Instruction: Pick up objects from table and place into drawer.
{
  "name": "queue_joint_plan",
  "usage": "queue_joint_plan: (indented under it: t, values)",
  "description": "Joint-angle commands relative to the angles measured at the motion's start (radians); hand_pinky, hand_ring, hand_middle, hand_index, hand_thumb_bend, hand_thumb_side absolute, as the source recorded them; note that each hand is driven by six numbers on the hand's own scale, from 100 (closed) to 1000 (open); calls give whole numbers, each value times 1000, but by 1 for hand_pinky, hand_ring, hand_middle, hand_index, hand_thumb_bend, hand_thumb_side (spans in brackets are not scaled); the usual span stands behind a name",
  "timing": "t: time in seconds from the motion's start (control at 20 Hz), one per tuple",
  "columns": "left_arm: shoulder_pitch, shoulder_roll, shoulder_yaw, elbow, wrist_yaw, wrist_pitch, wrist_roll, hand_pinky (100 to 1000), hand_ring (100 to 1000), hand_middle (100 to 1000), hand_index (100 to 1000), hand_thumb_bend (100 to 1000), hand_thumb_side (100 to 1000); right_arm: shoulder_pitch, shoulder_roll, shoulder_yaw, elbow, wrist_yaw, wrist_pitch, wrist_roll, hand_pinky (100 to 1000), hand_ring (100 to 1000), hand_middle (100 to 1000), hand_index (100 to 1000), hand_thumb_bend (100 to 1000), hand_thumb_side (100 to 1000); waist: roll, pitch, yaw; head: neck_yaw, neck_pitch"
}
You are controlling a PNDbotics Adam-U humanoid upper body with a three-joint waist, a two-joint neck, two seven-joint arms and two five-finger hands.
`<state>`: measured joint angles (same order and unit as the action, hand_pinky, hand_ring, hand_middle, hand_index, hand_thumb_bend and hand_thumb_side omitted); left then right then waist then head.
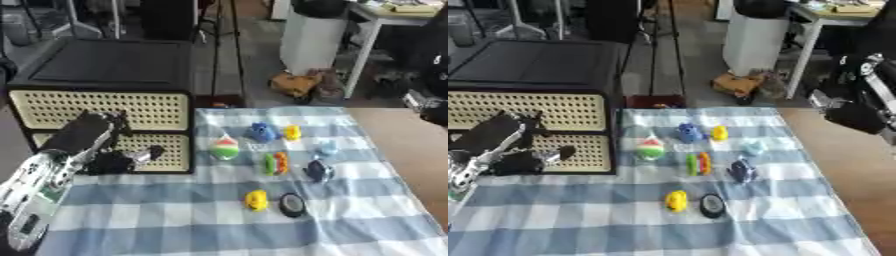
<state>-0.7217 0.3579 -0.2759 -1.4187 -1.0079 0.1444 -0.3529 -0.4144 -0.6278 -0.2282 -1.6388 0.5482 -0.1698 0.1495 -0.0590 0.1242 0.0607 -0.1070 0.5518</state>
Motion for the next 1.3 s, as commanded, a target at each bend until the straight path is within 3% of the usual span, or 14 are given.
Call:
queue_joint_plan:
  t: [0.05,0.35,0.5,0.65,0.9,1.0,1.3]
  values:
    - [-31,-5,22,5,-12,3,30,445,480,504,709,656,1000,-20,-21,-9,-9,-9,-1,3,135,189,453,718,283,676,-2,-11,-5,4,-5]
    - [-24,-13,24,-9,7,1,73,424,434,455,683,677,1000,-21,-16,-9,-7,-11,-5,5,136,189,453,717,280,676,-4,-11,-9,5,-7]
    - [-3,2,26,-73,51,-1,81,395,357,365,647,687,1000,-21,-16,-10,-7,-12,-5,6,137,189,452,716,273,674,-3,-11,-7,5,-7]
    - [25,32,29,-172,111,0,73,337,283,286,623,695,1000,-19,-16,-12,-7,-13,-6,7,137,188,452,716,270,673,0,-11,-4,1,-6]
    - [75,62,57,-331,220,27,89,153,100,121,610,730,1000,-16,-13,-15,-8,-19,-7,10,137,188,450,718,263,671,3,-11,2,-2,-5]
    - [97,68,75,-380,280,47,129,100,100,100,612,753,1000,-15,-12,-16,-9,-22,-7,10,137,187,449,717,262,671,3,-11,3,-3,-5]
    - [143,73,127,-466,453,85,298,100,100,100,584,852,1000,-8,-8,-21,-11,-36,-7,7,135,185,441,717,258,669,5,-10,5,-6,-1]
